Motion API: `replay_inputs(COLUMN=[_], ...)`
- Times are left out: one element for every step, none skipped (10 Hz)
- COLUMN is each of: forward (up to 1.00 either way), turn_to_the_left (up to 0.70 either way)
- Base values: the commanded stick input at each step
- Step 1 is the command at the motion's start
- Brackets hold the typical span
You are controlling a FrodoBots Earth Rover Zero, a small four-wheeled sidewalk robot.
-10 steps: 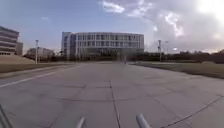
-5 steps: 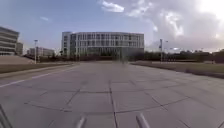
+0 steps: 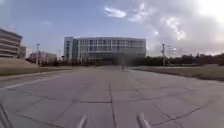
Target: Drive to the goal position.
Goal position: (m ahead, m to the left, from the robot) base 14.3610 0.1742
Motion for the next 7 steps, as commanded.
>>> replay_inputs(forward=[0.70, 0.70, 0.70, 0.70, 0.70, 0.70, 0.70], turn_to_the_left=[0.00, 0.00, 0.00, 0.00, 0.00, 0.00, 0.00])
